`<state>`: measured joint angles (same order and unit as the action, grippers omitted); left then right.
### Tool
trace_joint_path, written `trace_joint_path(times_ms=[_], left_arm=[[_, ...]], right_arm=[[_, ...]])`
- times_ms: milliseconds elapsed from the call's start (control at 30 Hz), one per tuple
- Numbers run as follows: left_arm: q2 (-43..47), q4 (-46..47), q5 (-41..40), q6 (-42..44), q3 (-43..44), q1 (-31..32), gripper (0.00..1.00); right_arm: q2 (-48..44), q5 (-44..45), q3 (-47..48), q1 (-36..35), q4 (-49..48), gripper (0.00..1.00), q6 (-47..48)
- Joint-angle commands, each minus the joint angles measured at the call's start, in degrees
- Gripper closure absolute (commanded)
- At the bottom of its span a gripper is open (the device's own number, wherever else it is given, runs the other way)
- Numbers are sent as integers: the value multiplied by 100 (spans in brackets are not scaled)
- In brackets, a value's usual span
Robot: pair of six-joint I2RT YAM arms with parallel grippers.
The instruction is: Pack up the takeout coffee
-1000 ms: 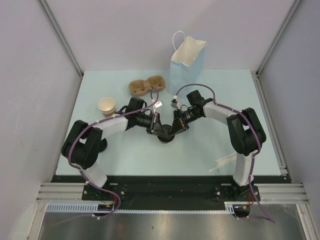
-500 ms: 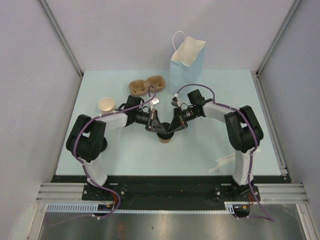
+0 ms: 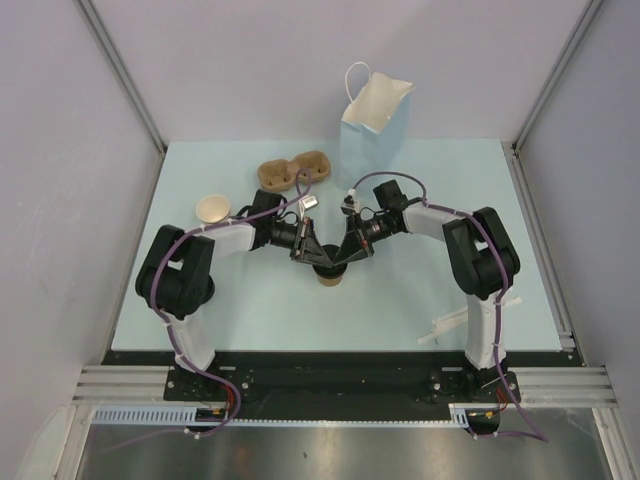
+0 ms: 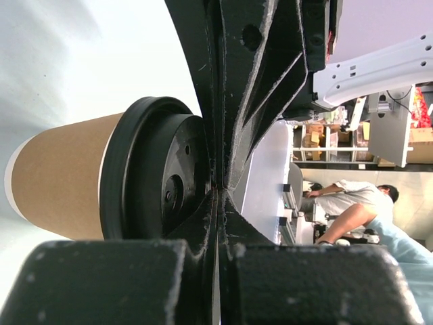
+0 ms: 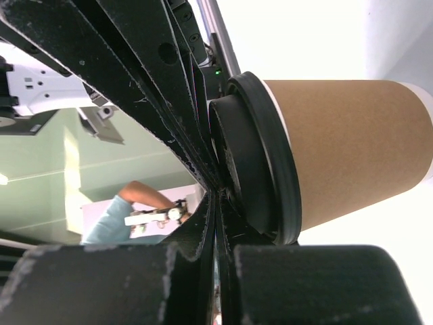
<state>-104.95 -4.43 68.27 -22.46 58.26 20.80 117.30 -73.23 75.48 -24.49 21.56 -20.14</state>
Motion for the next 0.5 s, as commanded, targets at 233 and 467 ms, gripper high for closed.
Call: trace_joint_path(times_ms=[233, 467], left_arm=[[-869, -603, -1826, 760, -87, -111, 100], [-1002, -735, -1879, 752, 1, -111, 100]], right_arm=[[874, 2032, -245, 164, -73, 98, 327], [901, 1822, -227, 164, -100, 98, 221]])
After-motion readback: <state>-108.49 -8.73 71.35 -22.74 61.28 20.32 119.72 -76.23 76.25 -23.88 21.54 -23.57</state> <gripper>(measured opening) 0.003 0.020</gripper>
